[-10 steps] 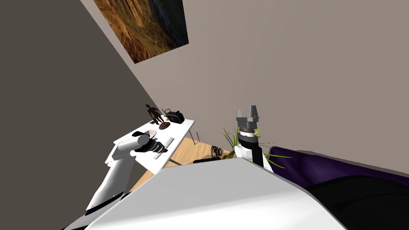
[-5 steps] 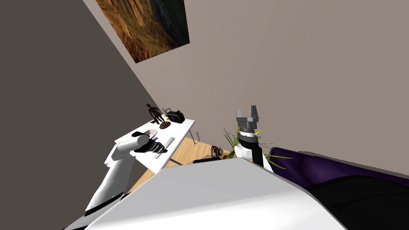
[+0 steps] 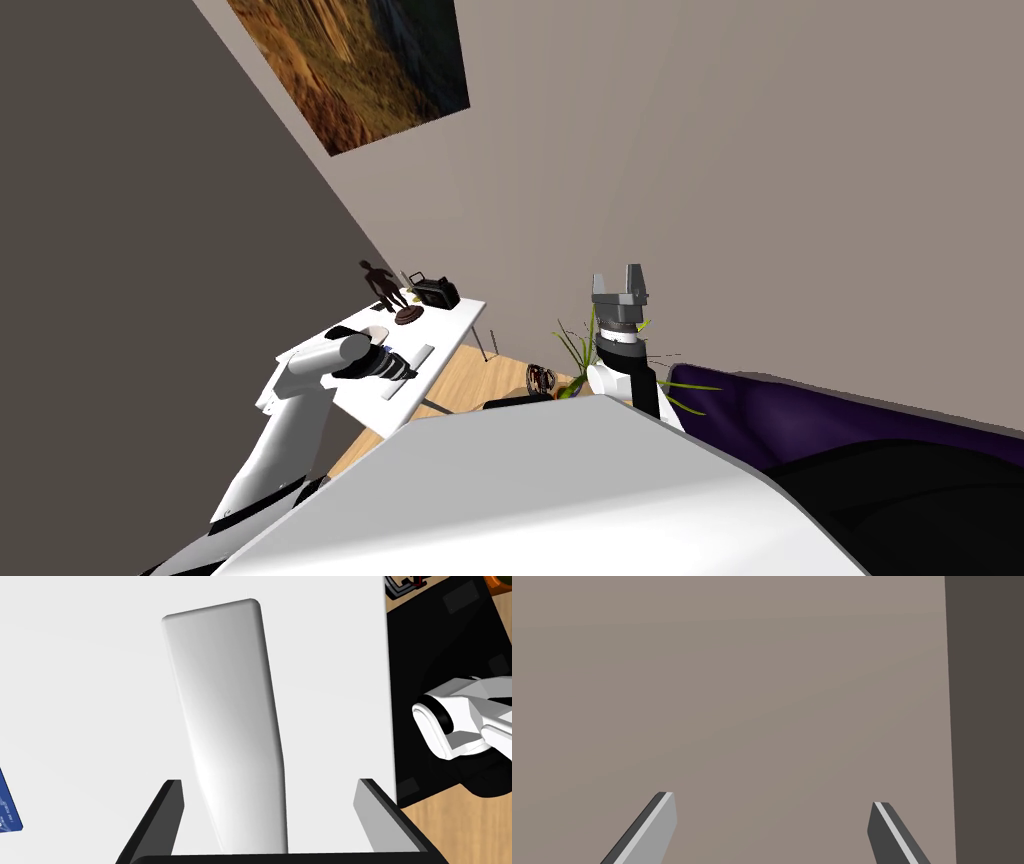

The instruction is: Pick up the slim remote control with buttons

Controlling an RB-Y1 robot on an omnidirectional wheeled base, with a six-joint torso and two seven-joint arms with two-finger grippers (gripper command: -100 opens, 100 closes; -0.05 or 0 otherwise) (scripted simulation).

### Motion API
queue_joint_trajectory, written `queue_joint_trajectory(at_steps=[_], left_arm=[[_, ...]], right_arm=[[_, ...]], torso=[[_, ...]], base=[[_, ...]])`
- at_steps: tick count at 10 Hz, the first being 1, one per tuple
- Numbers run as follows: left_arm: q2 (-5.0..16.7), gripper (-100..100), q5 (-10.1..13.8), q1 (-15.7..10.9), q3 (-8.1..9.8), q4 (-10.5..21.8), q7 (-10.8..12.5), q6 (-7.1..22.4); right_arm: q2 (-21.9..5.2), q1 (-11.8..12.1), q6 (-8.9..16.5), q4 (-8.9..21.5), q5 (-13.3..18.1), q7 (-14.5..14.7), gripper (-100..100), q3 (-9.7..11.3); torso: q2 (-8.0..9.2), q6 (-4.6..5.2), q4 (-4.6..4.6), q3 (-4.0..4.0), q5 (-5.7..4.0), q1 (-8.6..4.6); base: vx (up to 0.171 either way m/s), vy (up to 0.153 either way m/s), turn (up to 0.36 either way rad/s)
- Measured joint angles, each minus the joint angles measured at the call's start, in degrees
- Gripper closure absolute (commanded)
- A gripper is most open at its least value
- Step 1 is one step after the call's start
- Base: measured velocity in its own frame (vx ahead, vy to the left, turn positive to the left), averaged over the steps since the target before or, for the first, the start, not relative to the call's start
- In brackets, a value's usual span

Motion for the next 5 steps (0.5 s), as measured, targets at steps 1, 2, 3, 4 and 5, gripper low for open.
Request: queue_joint_trajectory(at_steps=[1, 2, 3, 4, 5], left_arm=[[0.5, -100, -0.1, -0.6, 0.07, 0.2, 1.0, -0.1], [1.2, -100, 0.1, -1.2, 0.44, -0.1, 2.3, 0.2], [1.9, -100, 0.3, -1.8, 0.87, 0.1, 3.5, 0.3], [2.8, -100, 0.5, -2.6, 1.27, 0.8, 4.4, 0.3], [3.4, -100, 0.9, -2.8, 1.83, 0.8, 5.1, 0.4]], right_arm=[[0.0, 0.0, 0.0, 0.0, 0.0, 0.0, 0, 0.0], [0.0, 0.0, 0.0, 0.0, 0.0, 0.0, 0, 0.0], [0.0, 0.0, 0.0, 0.0, 0.0, 0.0, 0, 0.0], [0.0, 0.0, 0.0, 0.0, 0.0, 0.0, 0, 0.0], [0.0, 0.0, 0.0, 0.0, 0.0, 0.0, 0, 0.0]], torso=[[-0.05, -0.02, -0.01, -0.02, 0.02, 0.11], [-0.06, 0.0, -0.01, -0.04, 0.03, 0.11], [-0.06, -0.01, -0.01, -0.04, 0.02, 0.07], [-0.03, 0.0, -0.01, -0.02, 0.01, 0.04], [-0.05, 0.01, -0.01, -0.03, -0.01, -0.07]], base=[[0.004, -0.001, -0.064], [0.0, -0.017, -0.069], [-0.012, -0.023, -0.067], [-0.002, -0.055, -0.151], [-0.018, -0.054, -0.082]])
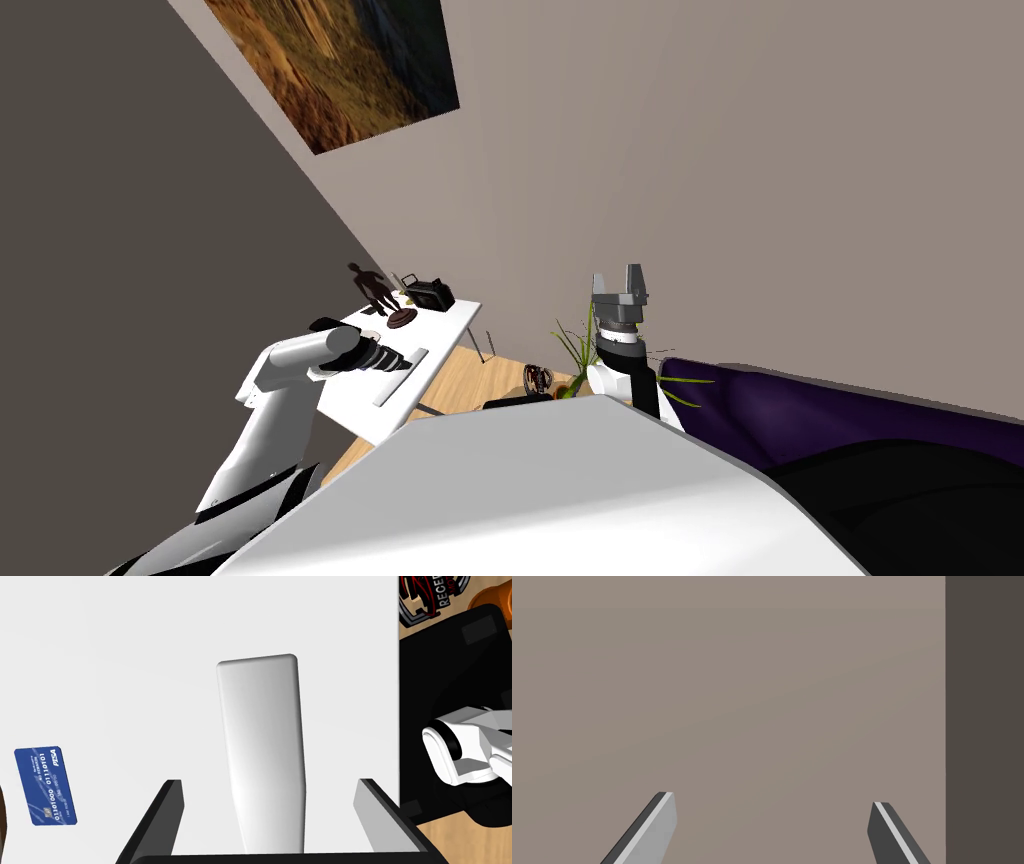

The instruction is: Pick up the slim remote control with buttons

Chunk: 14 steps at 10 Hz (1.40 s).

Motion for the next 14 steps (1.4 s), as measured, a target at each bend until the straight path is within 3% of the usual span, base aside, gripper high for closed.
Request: queue_joint_trajectory(at_steps=[2, 5, 7, 14], left_arm=[[0.1, -100, 1.0, 0.1, 0.86, 0.1, 0.9, 1.2], [-2.5, -100, 0.5, 2.8, 0.01, 0.0, -1.5, 1.6], [-3.2, -100, 0.5, 3.7, -0.14, -0.7, -2.2, 2.1], [-3.3, -100, 0.5, 4.1, -0.11, -0.8, -2.5, 2.1]], right_arm=[[0.0, 0.0, 0.0, 0.0, 0.0, 0.0, 0, 0.0], [0.0, 0.0, 0.0, 0.0, 0.0, 0.0, 0, 0.0], [0.0, 0.0, 0.0, 0.0, 0.0, 0.0, 0, 0.0], [0.0, 0.0, 0.0, 0.0, 0.0, 0.0, 0, 0.0]], torso=[[-0.19, -0.11, -0.04, -0.1, 0.03, 0.12], [-0.03, -0.05, -0.02, -0.02, 0.09, 0.35], [0.05, -0.06, 0.01, 0.02, 0.08, 0.36], [0.0, -0.03, 0.0, 0.0, 0.04, 0.18]], base=[[0.1, 0.003, 0.179], [-0.003, 0.039, -0.005], [-0.012, 0.035, 0.078], [0.001, 0.0, -0.007]])
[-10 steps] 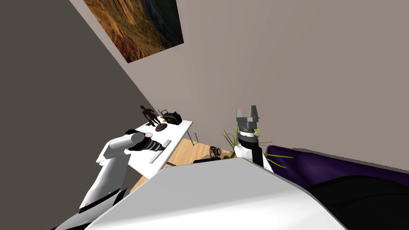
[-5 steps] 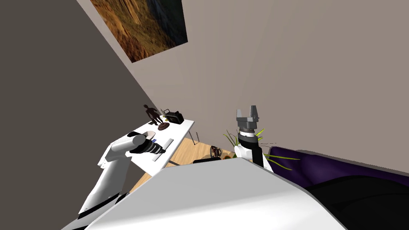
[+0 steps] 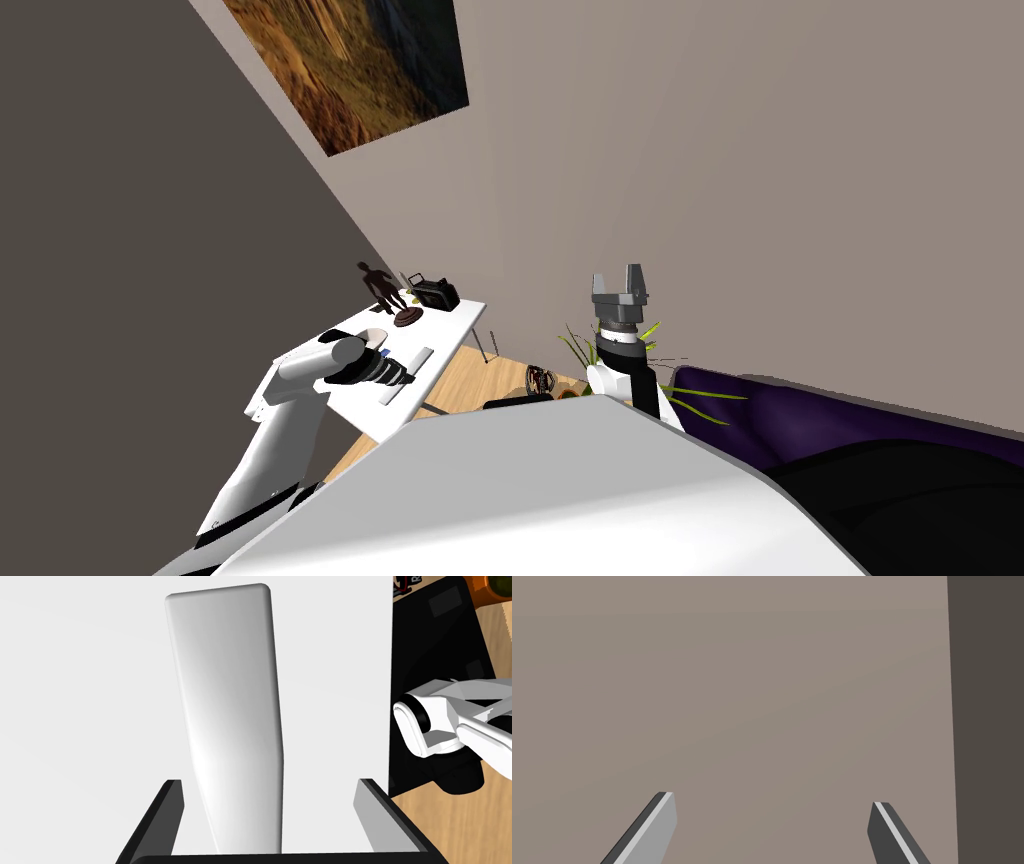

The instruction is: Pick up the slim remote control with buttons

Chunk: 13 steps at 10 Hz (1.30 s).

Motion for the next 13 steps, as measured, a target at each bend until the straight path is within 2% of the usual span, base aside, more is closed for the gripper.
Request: queue_joint_trajectory(at_steps=[2, 5, 8, 13], left_arm=[[0.0, -100, 0.0, 0.0, 0.0, 0.0, 0.0, 0.0], [1.2, -100, -0.1, 1.3, 0.04, -1.7, -1.7, 0.0], [1.4, -100, -0.1, 1.4, 0.03, -1.8, -2.0, -0.1], [1.4, -100, -0.1, 1.4, 0.04, -1.8, -2.0, -0.1]], right_arm=[[0.0, 0.0, 0.0, 0.0, 0.0, 0.0, 0, 0.0], [0.0, 0.0, 0.0, 0.0, 0.0, 0.0, 0, 0.0], [0.0, 0.0, 0.0, 0.0, 0.0, 0.0, 0, 0.0], [0.0, 0.0, 0.0, 0.0, 0.0, 0.0, 0, 0.0]], torso=[[0.01, 0.0, 0.0, 0.0, 0.01, 0.03], [0.07, 0.02, 0.02, 0.04, -0.1, -0.38], [-0.01, 0.0, 0.0, -0.01, 0.01, 0.08], [0.0, 0.0, 0.0, 0.0, 0.01, 0.03]], base=[[-0.011, -0.037, 0.043], [-0.018, -0.085, 0.012], [0.007, 0.013, 0.02], [0.0, 0.0, -0.002]])
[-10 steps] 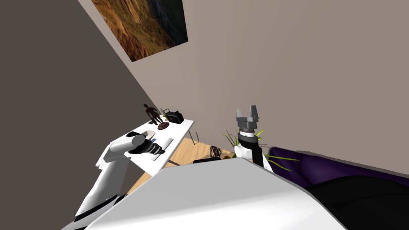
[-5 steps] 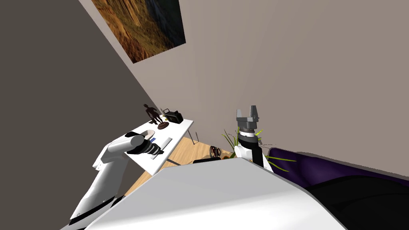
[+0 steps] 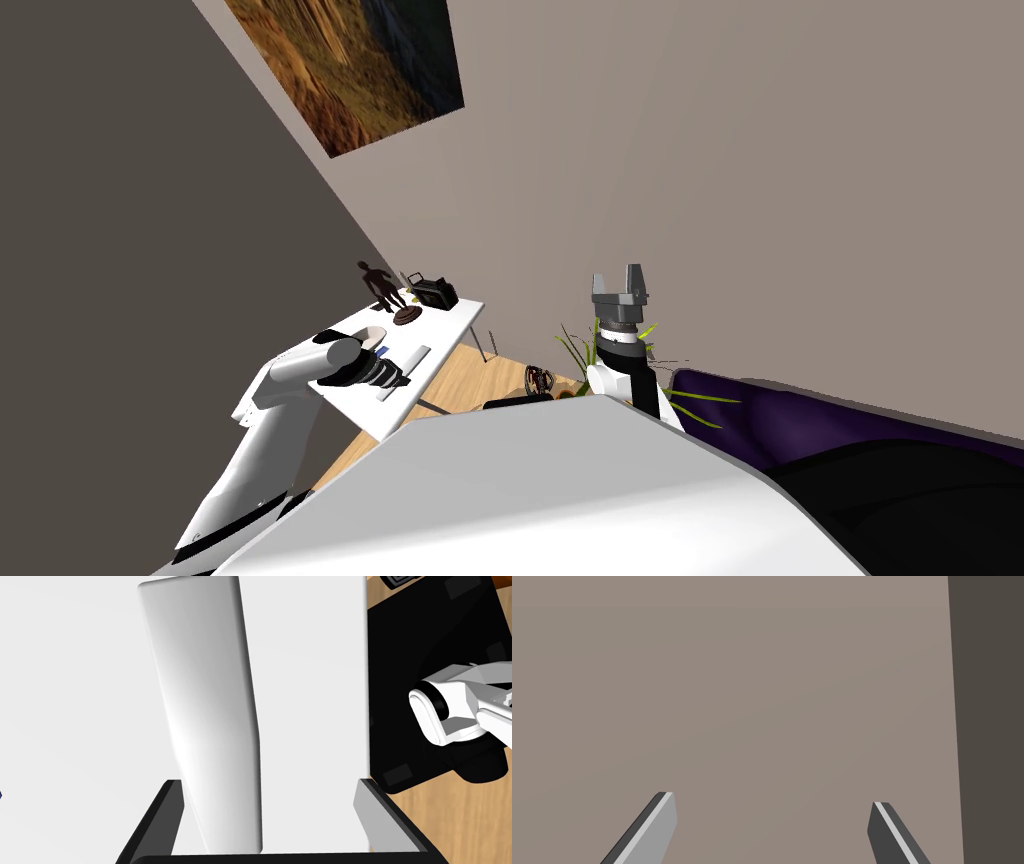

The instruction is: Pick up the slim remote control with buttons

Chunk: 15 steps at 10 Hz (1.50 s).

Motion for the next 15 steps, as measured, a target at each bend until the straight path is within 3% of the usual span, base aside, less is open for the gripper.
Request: queue_joint_trajectory(at_steps=[2, 7, 11, 15], left_arm=[[-0.1, -100, -0.6, -0.6, -0.05, 0.9, -0.3, 0.2], [-0.3, -100, -4.2, -5.2, -0.71, 5.6, -2.5, 0.6], [-1.2, -100, -1.1, -1.5, -0.25, 3.9, -0.7, 0.1], [-1.3, -100, -0.6, -1.0, -0.15, 3.8, -0.4, -0.2]], right_arm=[[0.0, 0.0, 0.0, 0.0, 0.0, 0.0, 0, 0.0], [0.0, 0.0, 0.0, 0.0, 0.0, 0.0, 0, 0.0], [0.0, 0.0, 0.0, 0.0, 0.0, 0.0, 0, 0.0], [0.0, 0.0, 0.0, 0.0, 0.0, 0.0, 0, 0.0]], torso=[[0.0, 0.05, 0.0, 0.0, -0.01, -0.05], [-0.12, 0.02, -0.03, -0.08, 0.02, 0.06], [0.1, -0.05, 0.02, 0.06, 0.02, 0.13], [-0.01, 0.0, 0.0, -0.01, 0.01, 0.03]], base=[[0.008, 0.0, -0.149], [0.027, 0.024, -0.094], [-0.015, 0.031, 0.106], [0.001, 0.012, 0.001]])
